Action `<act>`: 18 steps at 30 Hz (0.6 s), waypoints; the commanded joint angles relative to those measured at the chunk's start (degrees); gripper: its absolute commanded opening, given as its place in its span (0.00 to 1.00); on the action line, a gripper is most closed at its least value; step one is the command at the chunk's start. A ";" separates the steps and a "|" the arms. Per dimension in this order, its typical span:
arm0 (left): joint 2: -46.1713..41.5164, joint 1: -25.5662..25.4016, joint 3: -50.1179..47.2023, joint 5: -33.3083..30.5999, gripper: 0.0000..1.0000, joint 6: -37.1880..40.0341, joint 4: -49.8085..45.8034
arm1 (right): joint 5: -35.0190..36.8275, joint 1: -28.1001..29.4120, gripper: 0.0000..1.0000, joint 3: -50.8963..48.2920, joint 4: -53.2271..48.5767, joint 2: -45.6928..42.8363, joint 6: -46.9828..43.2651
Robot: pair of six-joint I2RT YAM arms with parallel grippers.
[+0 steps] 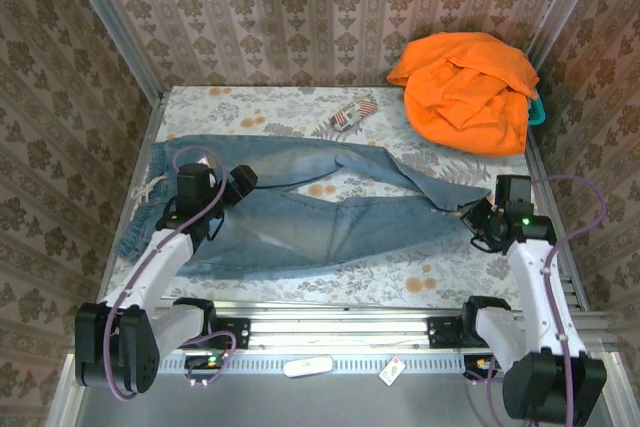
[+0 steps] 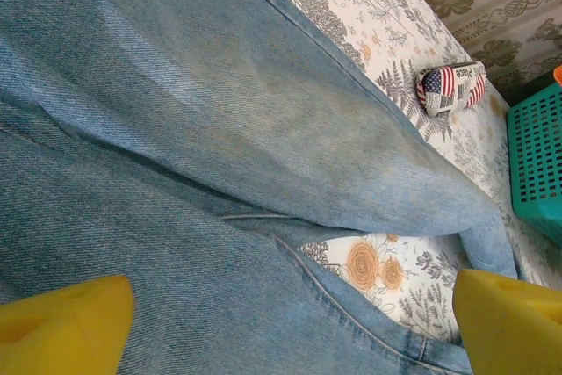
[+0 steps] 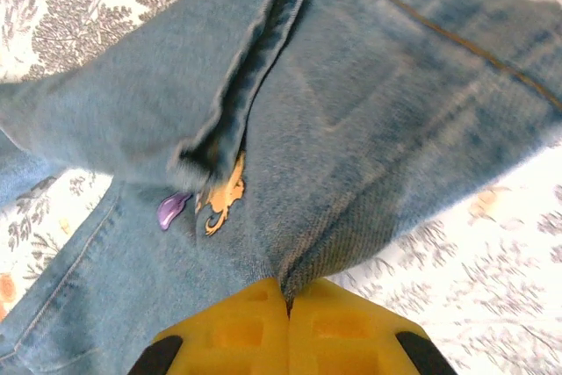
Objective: Fold and stack the trousers
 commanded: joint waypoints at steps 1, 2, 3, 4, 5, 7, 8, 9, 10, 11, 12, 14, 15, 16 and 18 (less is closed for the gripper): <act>-0.29 -0.32 2.09 1.41 0.93 0.99 -0.20 | 4.34 0.03 0.00 0.35 -11.89 -5.96 2.20; -0.66 -0.26 1.99 1.65 0.93 0.95 -0.32 | 4.33 0.07 0.00 0.18 -12.87 -7.37 2.48; -1.18 -0.41 1.89 1.60 0.93 0.91 -0.63 | 4.13 0.28 0.00 0.45 -13.64 -8.67 2.90; -1.76 -0.42 1.84 1.59 0.93 0.86 -1.10 | 3.75 0.34 0.02 1.04 -14.55 -9.53 3.18; -2.32 -0.50 1.68 1.59 0.93 0.85 -1.36 | 2.95 0.33 0.14 1.13 -15.03 -10.08 3.56; -3.92 -0.76 1.31 1.33 0.93 0.54 -2.27 | 0.83 0.29 0.28 0.91 -15.70 -10.75 4.14; -4.56 -0.83 1.23 1.33 0.93 0.50 -2.68 | -0.39 0.31 0.24 0.71 -15.40 -11.41 4.08; -5.38 -0.93 1.14 1.09 0.93 0.50 -3.32 | -1.20 0.29 0.26 0.67 -15.56 -12.38 4.35; -6.22 -0.97 1.18 0.81 0.93 0.41 -4.35 | -2.16 0.32 0.35 0.90 -15.99 -13.23 4.19; -7.06 -1.05 1.17 0.67 0.93 0.49 -5.08 | -2.46 0.37 0.40 1.28 -16.58 -13.86 3.94; -7.96 -1.20 1.30 0.39 0.93 0.62 -6.10 | -2.47 0.53 0.44 2.08 -17.54 -14.69 3.28; -9.59 -1.30 1.48 -0.45 0.93 1.18 -8.25 | -2.86 1.39 0.44 3.59 -18.33 -16.15 2.62; -10.26 -1.38 1.52 -0.88 0.93 1.48 -9.12 | -3.00 2.24 0.44 3.69 -17.84 -16.95 3.00; -10.94 -1.62 1.44 -1.70 0.94 1.65 -10.16 | -3.97 3.84 0.44 2.88 -15.55 -17.58 4.24; -11.25 -1.91 1.03 -2.68 0.94 1.97 -11.00 | -5.80 8.45 0.35 -0.12 -7.86 -15.88 7.78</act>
